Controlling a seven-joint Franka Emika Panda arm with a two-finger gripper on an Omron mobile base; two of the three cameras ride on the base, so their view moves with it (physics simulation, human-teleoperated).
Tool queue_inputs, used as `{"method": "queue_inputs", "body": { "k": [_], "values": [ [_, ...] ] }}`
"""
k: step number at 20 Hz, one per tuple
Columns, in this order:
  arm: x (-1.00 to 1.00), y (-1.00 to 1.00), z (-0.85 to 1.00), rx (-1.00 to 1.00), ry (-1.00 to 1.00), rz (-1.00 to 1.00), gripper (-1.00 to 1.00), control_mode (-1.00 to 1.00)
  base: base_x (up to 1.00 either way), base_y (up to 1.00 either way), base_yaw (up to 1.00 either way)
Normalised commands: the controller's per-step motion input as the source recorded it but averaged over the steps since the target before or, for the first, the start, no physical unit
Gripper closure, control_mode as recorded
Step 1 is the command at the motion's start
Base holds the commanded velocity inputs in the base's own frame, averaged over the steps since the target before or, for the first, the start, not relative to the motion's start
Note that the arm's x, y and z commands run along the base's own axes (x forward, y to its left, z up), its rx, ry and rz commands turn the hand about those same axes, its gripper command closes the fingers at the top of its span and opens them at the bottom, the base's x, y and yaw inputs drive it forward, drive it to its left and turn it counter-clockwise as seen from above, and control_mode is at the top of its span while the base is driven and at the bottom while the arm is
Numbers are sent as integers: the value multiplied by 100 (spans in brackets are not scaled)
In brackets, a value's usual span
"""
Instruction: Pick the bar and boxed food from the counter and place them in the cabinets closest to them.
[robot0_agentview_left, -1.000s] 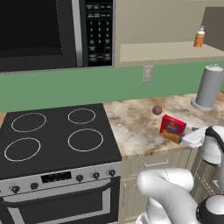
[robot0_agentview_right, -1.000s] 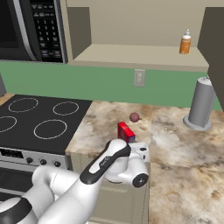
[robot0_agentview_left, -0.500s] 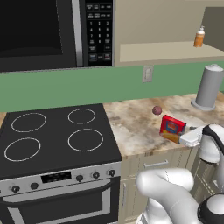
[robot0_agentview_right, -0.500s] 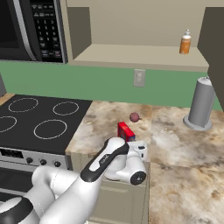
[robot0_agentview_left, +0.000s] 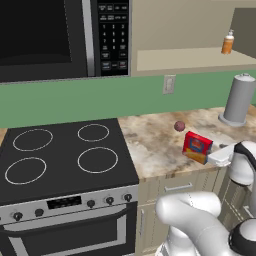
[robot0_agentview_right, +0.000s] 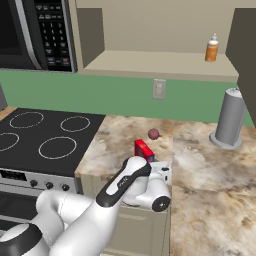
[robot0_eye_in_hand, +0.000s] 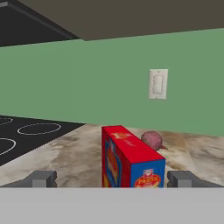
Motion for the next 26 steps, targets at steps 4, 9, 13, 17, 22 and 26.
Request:
{"method": "queue_inputs", "body": {
  "k": [4, 9, 13, 17, 22, 26],
  "values": [
    [3, -17, 0, 0, 0, 1, -100, -100, 0, 0, 0],
    [1, -6, 0, 0, 0, 0, -100, -100, 0, 0, 0],
    [0, 0, 0, 0, 0, 0, -100, -100, 0, 0, 0],
    [1, 0, 0, 0, 0, 0, -100, -100, 0, 0, 0],
    [11, 0, -3, 0, 0, 0, -100, -100, 0, 0, 0],
    [9, 0, -2, 0, 0, 0, -100, -100, 0, 0, 0]
  ]
}}
